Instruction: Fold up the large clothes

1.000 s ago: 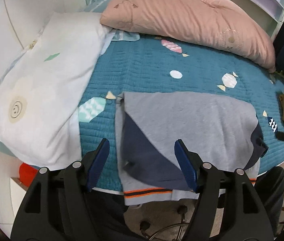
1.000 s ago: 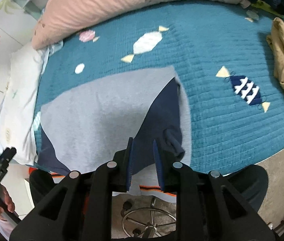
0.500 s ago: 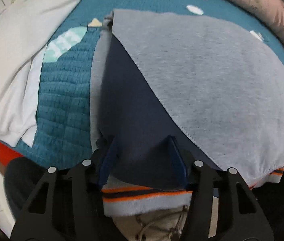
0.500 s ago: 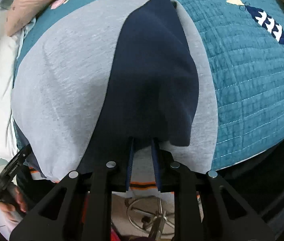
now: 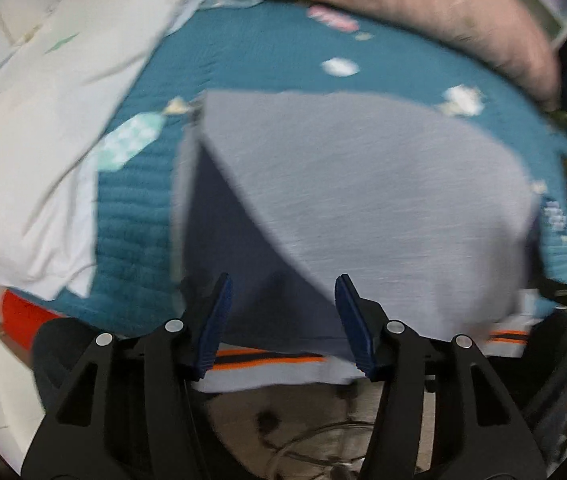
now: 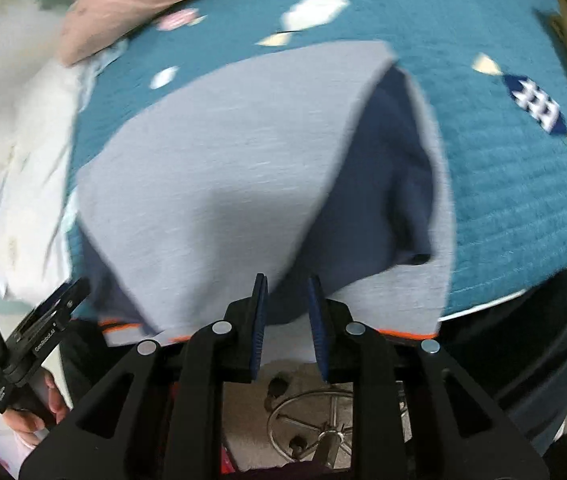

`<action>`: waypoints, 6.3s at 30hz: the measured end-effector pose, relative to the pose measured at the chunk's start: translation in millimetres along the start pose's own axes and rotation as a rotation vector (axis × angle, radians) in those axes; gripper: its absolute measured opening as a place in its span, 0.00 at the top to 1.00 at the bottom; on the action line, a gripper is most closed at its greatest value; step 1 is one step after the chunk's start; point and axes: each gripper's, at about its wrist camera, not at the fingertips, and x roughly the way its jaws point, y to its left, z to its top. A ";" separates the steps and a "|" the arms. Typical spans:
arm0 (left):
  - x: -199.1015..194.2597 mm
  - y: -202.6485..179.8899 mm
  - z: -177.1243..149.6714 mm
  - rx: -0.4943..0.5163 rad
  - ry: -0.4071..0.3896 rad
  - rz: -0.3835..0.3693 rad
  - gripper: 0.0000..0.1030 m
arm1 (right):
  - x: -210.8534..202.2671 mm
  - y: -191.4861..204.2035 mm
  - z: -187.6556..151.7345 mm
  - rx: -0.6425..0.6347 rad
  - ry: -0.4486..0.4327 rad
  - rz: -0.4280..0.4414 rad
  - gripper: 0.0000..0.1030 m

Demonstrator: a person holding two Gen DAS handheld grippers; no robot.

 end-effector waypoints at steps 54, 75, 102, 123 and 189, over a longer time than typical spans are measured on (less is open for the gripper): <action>85.2 -69.0 88.9 0.007 0.129 0.067 0.18 | 47.4 -5.5 117.8 0.109 0.041 0.040 0.70; 99.0 -102.2 23.5 -0.105 0.452 -0.168 0.89 | -21.4 -108.1 52.9 0.324 0.002 -0.020 0.29; 108.0 -142.3 4.5 -0.038 0.389 -0.087 0.90 | 20.3 -123.6 64.0 0.304 0.047 0.182 0.73; 101.3 -138.1 -2.5 -0.041 0.387 -0.108 0.90 | 81.8 -151.2 93.3 0.305 0.119 0.397 0.60; -38.7 130.2 -34.6 -0.393 0.218 0.065 0.37 | 162.6 262.3 60.2 -0.327 0.221 0.038 0.51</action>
